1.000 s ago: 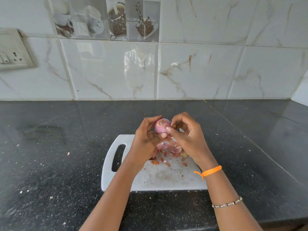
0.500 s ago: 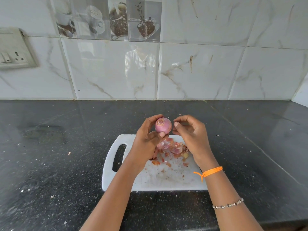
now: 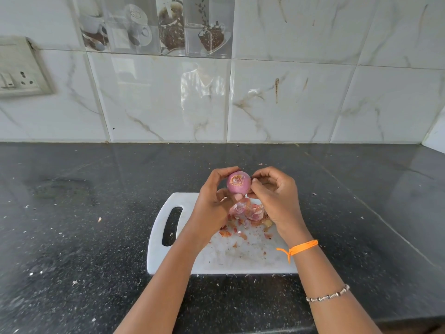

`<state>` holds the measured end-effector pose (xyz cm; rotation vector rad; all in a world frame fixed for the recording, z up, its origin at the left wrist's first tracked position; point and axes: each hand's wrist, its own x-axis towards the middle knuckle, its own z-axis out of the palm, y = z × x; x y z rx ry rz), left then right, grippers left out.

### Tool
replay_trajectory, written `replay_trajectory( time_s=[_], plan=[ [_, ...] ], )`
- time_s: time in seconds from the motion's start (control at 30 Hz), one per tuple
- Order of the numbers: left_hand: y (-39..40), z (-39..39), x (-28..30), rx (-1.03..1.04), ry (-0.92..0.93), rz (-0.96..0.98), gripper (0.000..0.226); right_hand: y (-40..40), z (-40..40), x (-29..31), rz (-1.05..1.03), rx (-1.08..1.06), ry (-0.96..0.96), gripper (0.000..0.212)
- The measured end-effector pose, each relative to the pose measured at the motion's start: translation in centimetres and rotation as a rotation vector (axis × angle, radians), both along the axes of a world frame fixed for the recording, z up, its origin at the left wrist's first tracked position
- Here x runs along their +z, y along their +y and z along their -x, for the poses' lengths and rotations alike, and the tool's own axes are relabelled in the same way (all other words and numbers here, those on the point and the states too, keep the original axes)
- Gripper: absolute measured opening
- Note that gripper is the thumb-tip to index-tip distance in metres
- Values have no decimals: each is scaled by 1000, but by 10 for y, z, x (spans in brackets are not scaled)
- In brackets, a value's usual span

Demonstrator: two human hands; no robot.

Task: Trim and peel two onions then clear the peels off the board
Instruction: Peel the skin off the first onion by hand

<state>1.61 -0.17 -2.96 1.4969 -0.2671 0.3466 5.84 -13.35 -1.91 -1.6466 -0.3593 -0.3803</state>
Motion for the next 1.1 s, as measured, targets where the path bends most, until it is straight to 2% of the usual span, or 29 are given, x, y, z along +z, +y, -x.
replay_trajectory(
  time_s=[0.17,0.33,0.67,0.8,0.93,1.1],
  plan=[
    [0,1,0,0,-9,19,45,0,2,1,-32,56,28,5],
    [-1,0,-1,7,-6,0,45,0,2,0,-3,49,32,5],
    [-2,3,2,1,15,21,45,-1,0,0,-39,50,29,20],
    [-3,4,4,-11,27,71,39,-5,-2,1,-73,75,16,25],
    [-4,4,7,9,82,119,26,-8,0,4,-66,205,-36,15],
    [-4,4,8,20,108,148,19,-4,1,2,21,130,-131,11]
  ],
)
